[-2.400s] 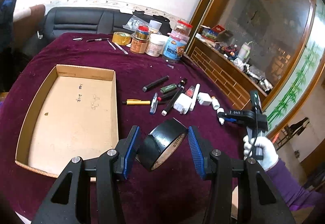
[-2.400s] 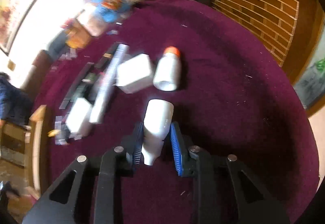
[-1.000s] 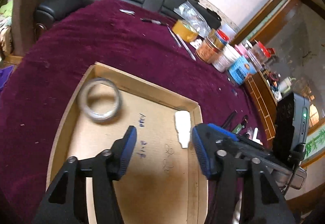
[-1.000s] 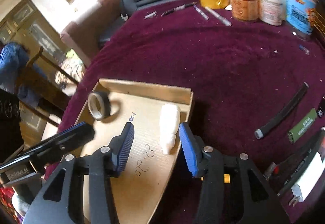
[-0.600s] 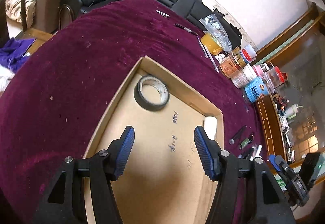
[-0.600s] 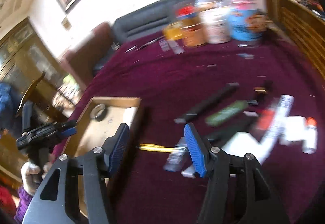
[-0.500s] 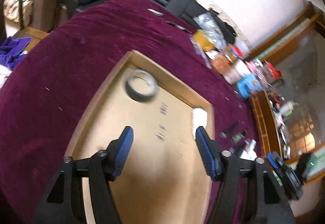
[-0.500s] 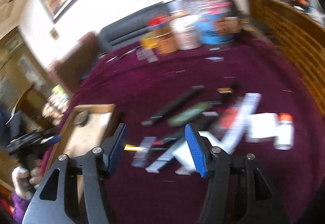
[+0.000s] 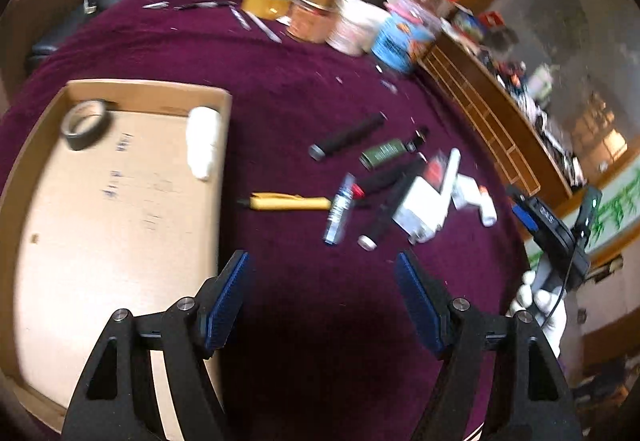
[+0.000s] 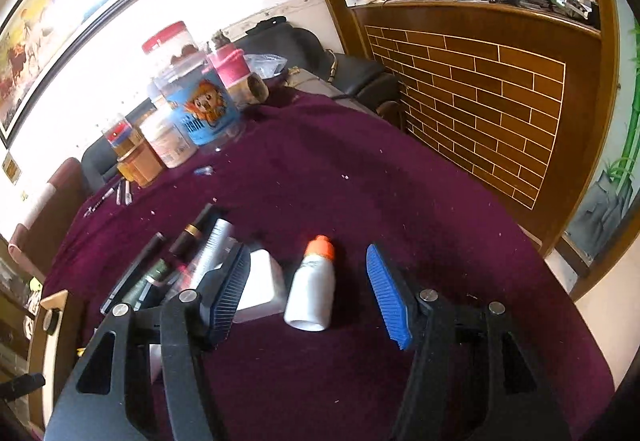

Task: Organize rigid objects
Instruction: 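Grasp the clear blue pen with left tool while right reaches orange-capped bottle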

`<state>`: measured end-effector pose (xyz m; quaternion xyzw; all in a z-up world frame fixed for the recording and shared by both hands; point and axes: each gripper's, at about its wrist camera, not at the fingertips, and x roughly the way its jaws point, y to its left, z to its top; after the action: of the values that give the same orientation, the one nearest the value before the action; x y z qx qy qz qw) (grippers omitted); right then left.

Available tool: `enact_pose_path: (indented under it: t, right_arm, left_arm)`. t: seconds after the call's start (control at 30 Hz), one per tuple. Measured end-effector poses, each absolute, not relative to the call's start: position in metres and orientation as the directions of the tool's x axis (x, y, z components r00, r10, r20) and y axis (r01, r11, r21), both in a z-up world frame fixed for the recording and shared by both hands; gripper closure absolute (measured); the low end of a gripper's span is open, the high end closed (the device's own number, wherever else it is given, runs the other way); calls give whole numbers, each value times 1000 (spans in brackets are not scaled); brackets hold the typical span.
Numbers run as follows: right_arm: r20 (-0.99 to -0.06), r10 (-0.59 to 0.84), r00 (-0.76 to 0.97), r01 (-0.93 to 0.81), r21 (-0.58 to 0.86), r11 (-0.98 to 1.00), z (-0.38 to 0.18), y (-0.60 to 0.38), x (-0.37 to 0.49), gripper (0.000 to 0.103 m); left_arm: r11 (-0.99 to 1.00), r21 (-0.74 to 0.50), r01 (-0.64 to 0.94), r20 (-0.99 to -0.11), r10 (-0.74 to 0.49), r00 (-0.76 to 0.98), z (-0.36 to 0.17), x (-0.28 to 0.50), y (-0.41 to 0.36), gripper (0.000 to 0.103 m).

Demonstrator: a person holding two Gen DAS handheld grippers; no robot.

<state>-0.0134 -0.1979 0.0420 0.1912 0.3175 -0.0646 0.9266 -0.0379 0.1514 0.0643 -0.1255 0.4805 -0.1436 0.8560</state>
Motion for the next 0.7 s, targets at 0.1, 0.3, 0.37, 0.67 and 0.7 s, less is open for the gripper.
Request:
enact_pose_path:
  t: [0.1, 0.3, 0.37, 0.67, 0.7]
  right_arm:
    - [-614, 22, 789, 228, 327, 917, 40, -199, -14, 44]
    - [-630, 66, 774, 195, 337, 921, 29, -202, -12, 40]
    - [-634, 66, 770, 200, 338, 920, 26, -204, -12, 40]
    - [-662, 80, 746, 225, 363, 904, 17, -212, -8, 40]
    - [-665, 80, 742, 224, 360, 906, 16, -212, -7, 40]
  left_arm:
    - [955, -258, 148, -809, -297, 507, 58, -36, 127, 35]
    - [975, -98, 200, -810, -194, 553, 39, -21, 97, 36]
    - [977, -67, 205, -815, -172, 553, 31, -14, 92, 42]
    - [969, -111, 222, -829, -214, 517, 20, 13, 78, 69]
    - [969, -113, 222, -827, -215, 519, 19, 14, 77, 69]
